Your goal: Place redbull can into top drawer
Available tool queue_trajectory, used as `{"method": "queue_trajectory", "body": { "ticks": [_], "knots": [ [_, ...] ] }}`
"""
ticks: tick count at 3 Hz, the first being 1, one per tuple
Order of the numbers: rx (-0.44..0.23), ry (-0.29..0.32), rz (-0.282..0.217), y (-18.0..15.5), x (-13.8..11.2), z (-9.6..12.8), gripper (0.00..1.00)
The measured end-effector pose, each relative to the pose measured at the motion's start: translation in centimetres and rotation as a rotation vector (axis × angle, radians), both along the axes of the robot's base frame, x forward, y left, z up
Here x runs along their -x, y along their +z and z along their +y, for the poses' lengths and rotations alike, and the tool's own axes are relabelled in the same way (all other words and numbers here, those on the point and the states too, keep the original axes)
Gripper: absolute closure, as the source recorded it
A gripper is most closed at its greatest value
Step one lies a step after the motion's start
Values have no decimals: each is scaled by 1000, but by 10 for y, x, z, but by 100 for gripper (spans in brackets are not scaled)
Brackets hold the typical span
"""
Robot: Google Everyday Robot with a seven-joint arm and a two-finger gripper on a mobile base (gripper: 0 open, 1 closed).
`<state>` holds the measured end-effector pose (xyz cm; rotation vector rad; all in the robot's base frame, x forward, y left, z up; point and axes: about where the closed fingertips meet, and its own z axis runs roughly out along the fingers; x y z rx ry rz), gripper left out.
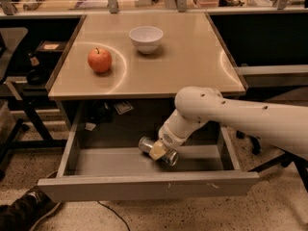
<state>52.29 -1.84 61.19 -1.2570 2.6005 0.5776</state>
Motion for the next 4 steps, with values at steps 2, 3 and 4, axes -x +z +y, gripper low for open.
{"method": "queue_trajectory", "body": {
  "ticks": [2,3,4],
  "knots": [
    [-1,0,1,-1,0,0,60],
    [-1,0,1,-1,0,0,36],
    [-1,0,1,-1,0,0,13]
  ]
}}
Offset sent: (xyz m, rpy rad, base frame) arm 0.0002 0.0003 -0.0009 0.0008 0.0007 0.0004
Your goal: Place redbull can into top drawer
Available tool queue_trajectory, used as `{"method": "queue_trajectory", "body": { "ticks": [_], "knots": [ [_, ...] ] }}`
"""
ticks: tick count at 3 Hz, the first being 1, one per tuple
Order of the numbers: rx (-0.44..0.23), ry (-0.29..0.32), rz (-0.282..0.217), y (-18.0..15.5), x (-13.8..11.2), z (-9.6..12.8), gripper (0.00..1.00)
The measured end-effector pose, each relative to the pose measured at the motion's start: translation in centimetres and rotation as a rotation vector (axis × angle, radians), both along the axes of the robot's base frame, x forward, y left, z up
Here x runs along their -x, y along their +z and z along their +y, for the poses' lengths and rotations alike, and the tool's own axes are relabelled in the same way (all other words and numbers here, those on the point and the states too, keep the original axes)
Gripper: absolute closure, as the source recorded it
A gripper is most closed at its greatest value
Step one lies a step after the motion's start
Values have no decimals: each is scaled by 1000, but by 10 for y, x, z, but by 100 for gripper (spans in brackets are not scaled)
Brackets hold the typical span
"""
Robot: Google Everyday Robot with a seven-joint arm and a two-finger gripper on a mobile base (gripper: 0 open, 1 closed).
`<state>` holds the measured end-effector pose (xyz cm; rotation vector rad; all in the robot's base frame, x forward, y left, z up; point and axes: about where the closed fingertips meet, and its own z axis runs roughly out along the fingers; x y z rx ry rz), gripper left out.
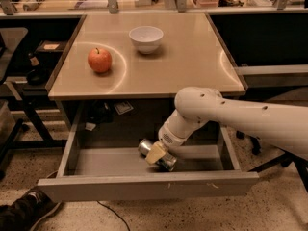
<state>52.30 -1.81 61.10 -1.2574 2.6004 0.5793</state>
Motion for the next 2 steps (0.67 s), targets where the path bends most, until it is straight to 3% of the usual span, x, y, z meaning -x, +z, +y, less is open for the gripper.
{"method": "queue_trajectory", "body": {
  "ticks": [1,2],
  "knots": [
    [0,0,0,0,0,0,0],
    [0,0,0,0,0,0,0]
  ]
}}
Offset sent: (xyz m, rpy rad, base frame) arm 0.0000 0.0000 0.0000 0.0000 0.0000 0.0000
